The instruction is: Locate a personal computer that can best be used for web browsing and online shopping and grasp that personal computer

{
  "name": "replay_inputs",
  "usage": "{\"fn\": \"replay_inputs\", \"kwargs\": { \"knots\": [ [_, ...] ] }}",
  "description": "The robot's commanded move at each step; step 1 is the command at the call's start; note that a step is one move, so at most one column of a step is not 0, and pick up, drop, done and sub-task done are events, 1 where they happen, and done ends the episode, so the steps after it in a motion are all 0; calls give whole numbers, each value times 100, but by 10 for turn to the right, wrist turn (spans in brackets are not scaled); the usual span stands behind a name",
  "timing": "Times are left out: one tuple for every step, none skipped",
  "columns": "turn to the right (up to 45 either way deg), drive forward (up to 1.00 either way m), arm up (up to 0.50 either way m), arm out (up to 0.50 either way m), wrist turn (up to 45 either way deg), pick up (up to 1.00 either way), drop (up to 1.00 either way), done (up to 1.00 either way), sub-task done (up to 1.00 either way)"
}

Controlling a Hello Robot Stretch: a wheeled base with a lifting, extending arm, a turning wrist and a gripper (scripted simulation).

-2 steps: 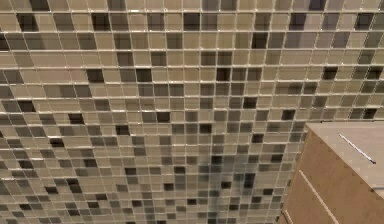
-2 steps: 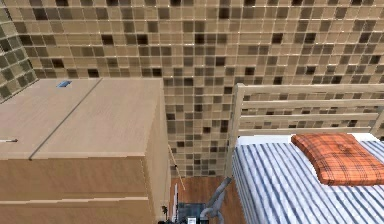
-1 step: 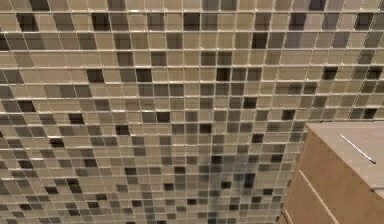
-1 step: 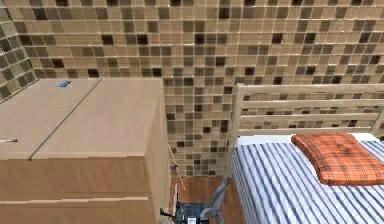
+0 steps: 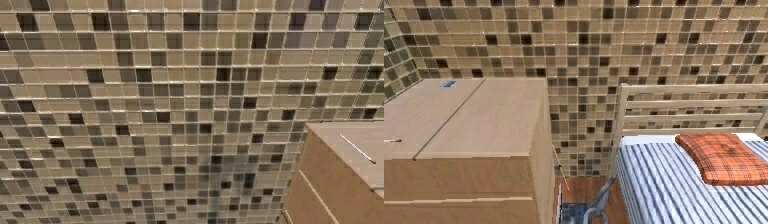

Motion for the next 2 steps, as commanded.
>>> {"fn": "replay_inputs", "kwargs": {
  "knots": [
    [0, 0, 0, 0, 0, 100, 0, 0, 0],
    [0, 0, 10, 0, 0, 0, 0, 0, 0]
  ]
}}
